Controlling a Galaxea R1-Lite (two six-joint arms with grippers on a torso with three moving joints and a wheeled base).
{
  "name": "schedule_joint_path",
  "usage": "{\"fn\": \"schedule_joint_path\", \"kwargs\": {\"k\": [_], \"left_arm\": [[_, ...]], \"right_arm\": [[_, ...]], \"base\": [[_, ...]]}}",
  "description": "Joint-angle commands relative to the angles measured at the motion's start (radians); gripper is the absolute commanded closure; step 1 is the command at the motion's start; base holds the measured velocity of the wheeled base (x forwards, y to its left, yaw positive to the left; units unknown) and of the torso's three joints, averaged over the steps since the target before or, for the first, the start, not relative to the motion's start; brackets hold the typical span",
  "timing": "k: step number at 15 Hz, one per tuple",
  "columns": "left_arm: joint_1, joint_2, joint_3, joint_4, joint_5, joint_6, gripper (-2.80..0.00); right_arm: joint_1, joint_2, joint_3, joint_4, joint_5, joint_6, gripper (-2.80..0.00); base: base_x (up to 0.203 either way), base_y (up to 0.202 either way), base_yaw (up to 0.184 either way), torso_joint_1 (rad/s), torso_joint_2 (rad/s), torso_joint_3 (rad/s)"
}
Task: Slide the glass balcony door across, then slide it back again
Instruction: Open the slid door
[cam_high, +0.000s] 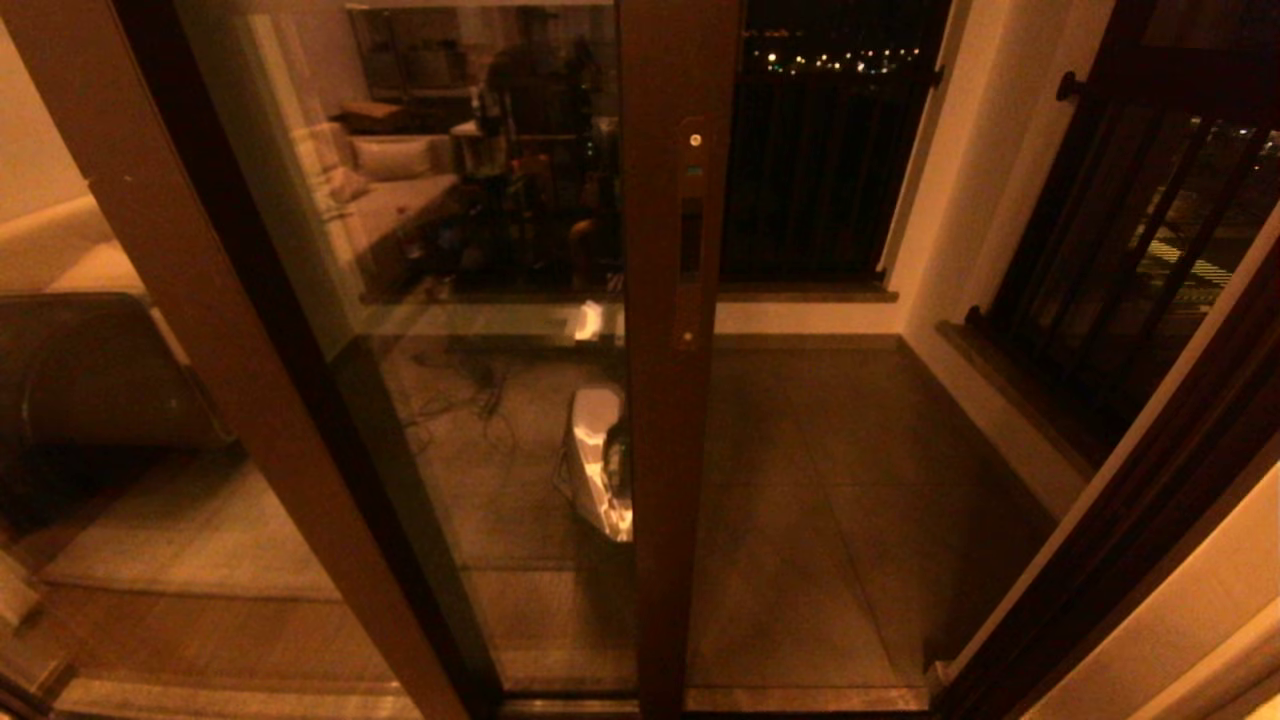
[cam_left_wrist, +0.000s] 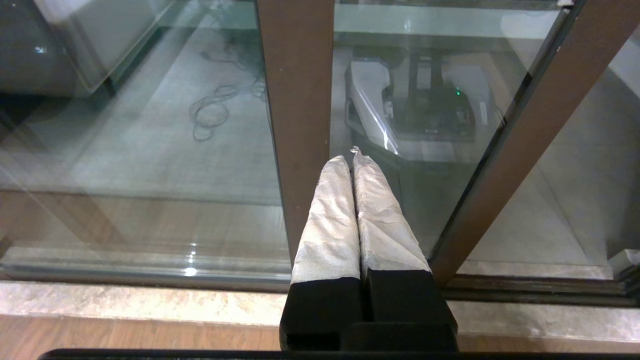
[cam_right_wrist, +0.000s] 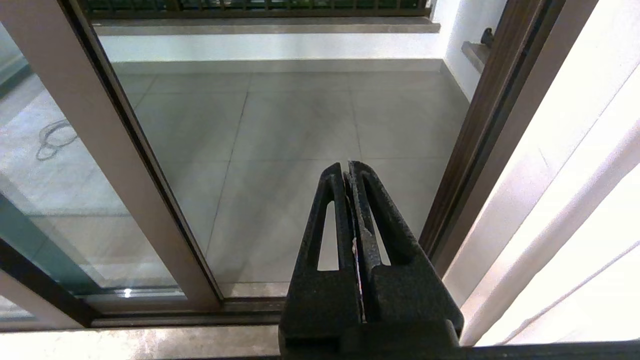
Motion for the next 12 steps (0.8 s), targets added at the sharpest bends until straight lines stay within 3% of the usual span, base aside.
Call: {"fn": "schedule_joint_path", "kwargs": {"k": [1, 4, 6, 9, 12], "left_arm": [[0.000, 0.000, -0.002, 0.005, 0.000, 0.003, 0.00], [0.000, 0.000, -0.008, 0.007, 0.001, 0.023, 0.00], [0.000, 0.030, -0.096, 0.003, -0.010, 0.042, 0.00], [0.000, 0.271, -0.258, -0.047, -0.041, 0.023, 0.00], [-0.001, 0.579, -0.342, -0.234, -0.106, 0.006, 0.00]], "right_arm": [[-0.001, 0.000, 0.000, 0.002, 0.000, -0.001, 0.00], [0.001, 0.000, 0.000, 0.002, 0.000, -0.001, 0.00], [0.000, 0.000, 0.000, 0.002, 0.000, -0.001, 0.00], [0.000, 0.000, 0.000, 0.001, 0.000, -0.001, 0.00], [-0.001, 0.000, 0.000, 0.001, 0.000, -0.001, 0.00]], "base": [[0.000, 0.000, 0.000, 0.000, 0.00, 0.000], [0.000, 0.000, 0.000, 0.000, 0.00, 0.000], [0.000, 0.000, 0.000, 0.000, 0.00, 0.000], [0.000, 0.000, 0.000, 0.000, 0.00, 0.000], [0.000, 0.000, 0.000, 0.000, 0.00, 0.000]]}}
